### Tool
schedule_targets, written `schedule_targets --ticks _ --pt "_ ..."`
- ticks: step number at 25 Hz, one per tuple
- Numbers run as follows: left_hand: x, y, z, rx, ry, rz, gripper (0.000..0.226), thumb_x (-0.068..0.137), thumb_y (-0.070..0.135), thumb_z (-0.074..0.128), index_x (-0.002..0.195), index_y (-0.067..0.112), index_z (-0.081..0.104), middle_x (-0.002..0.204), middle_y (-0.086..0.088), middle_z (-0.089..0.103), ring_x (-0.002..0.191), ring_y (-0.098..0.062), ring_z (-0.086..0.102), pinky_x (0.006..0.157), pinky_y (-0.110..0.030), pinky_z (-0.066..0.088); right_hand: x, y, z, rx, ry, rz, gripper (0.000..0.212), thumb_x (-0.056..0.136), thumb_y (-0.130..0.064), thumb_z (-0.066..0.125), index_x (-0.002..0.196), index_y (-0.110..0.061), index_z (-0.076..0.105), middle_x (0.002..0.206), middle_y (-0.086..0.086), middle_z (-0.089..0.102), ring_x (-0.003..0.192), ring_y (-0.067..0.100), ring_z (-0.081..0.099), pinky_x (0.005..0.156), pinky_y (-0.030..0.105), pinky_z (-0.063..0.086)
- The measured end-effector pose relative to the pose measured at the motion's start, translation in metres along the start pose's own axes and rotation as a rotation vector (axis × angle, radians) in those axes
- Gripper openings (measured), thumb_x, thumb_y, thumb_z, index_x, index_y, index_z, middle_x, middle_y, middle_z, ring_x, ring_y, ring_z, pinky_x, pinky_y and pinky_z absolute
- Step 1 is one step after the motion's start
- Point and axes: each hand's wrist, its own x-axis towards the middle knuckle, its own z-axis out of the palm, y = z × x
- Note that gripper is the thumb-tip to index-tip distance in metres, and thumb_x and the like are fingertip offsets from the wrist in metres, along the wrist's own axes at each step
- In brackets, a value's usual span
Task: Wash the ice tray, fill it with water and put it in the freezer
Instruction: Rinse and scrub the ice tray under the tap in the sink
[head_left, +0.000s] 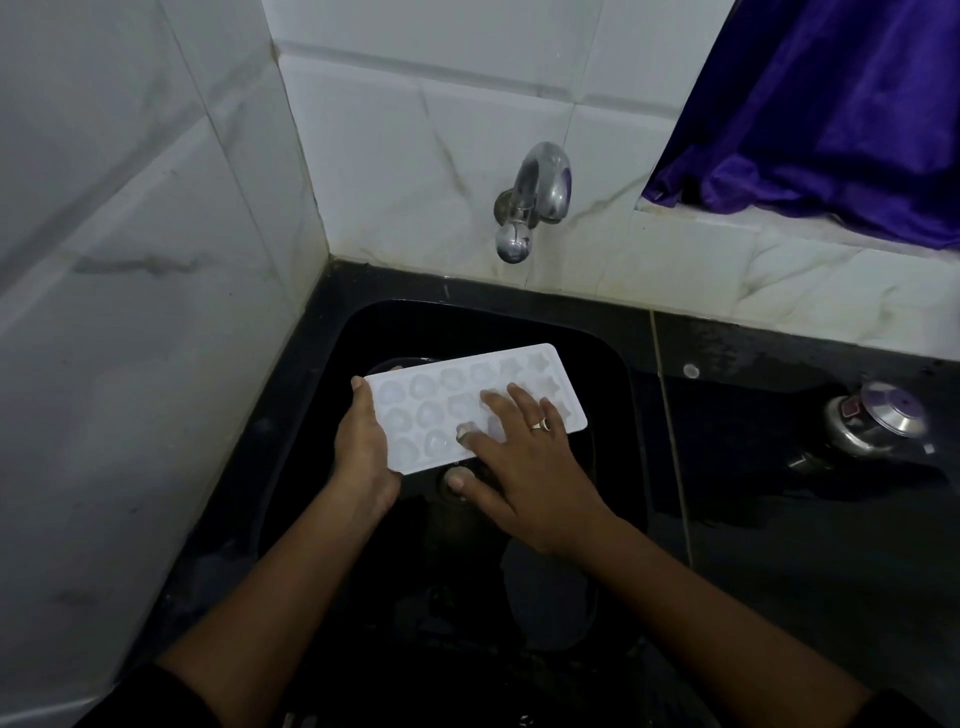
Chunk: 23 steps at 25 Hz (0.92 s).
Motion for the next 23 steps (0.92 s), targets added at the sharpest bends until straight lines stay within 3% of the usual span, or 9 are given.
schedule_targets --ticks 4,7,9,12,16,19,23 --pt "0.005 0.004 -0.006 0.018 -0.019 -0.008 0.055 0.110 0.059 0.030 0.111 0.028 0.075 0.095 0.001 0.083 0.080 -0.020 0.081 0.060 -0.034 0.061 0.010 -0.008 -0.001 0.048 0.021 0.078 0.054 0.101 -0.068 0.030 0.129 -0.034 0.062 0.166 0.010 0.029 0.159 0.032 0.008 0.127 0.058 0.004" --pt "0.010 0.010 -0.010 0.017 -0.021 -0.004 0.054 0.110 0.060 0.032 0.110 0.028 0.076 0.097 0.000 0.083 0.089 -0.025 0.080 0.070 -0.039 0.061 0.010 -0.015 0.005 0.005 -0.006 0.041 0.061 0.100 -0.070 0.029 0.139 -0.031 0.055 0.167 0.011 0.026 0.159 0.034 0.006 0.127 0.059 0.005" --pt "0.012 0.012 -0.012 0.015 -0.026 -0.012 0.053 0.110 0.059 0.033 0.111 0.027 0.075 0.097 0.000 0.083 0.094 -0.027 0.078 0.075 -0.042 0.061 0.013 -0.012 0.002 0.012 0.013 0.056 0.055 0.101 -0.069 0.030 0.135 -0.036 0.057 0.167 0.010 0.027 0.159 0.034 0.006 0.126 0.061 0.006" --pt "0.011 0.011 -0.010 0.019 -0.056 -0.019 0.054 0.110 0.059 0.032 0.112 0.028 0.076 0.099 0.000 0.083 0.091 -0.025 0.079 0.072 -0.040 0.061 0.018 -0.017 0.000 0.013 0.029 0.101 0.058 0.100 -0.070 0.029 0.128 -0.032 0.063 0.165 0.011 0.031 0.158 0.035 0.011 0.125 0.062 0.009" --pt "0.015 0.013 -0.014 0.014 -0.043 -0.031 0.054 0.110 0.059 0.031 0.116 0.029 0.075 0.103 -0.001 0.082 0.096 -0.027 0.078 0.073 -0.042 0.061 0.012 -0.013 0.005 -0.028 0.005 0.048 0.057 0.101 -0.071 0.028 0.137 -0.036 0.055 0.167 0.011 0.026 0.159 0.034 0.006 0.125 0.062 0.008" --pt "0.016 0.012 -0.011 0.018 -0.053 -0.047 0.057 0.109 0.062 0.030 0.117 0.028 0.075 0.104 -0.002 0.082 0.094 -0.027 0.079 0.071 -0.041 0.062 0.019 -0.017 0.002 0.028 0.031 0.119 0.056 0.100 -0.070 0.030 0.127 -0.033 0.063 0.166 0.012 0.029 0.159 0.035 0.009 0.125 0.062 0.009" --pt "0.020 0.015 -0.013 0.007 -0.036 -0.052 0.058 0.108 0.063 0.031 0.119 0.027 0.075 0.112 -0.006 0.081 0.102 -0.032 0.077 0.083 -0.048 0.061 0.016 -0.019 0.003 -0.010 -0.015 0.044 0.061 0.101 -0.071 0.030 0.139 -0.032 0.056 0.168 0.012 0.024 0.159 0.034 0.004 0.126 0.061 0.006"
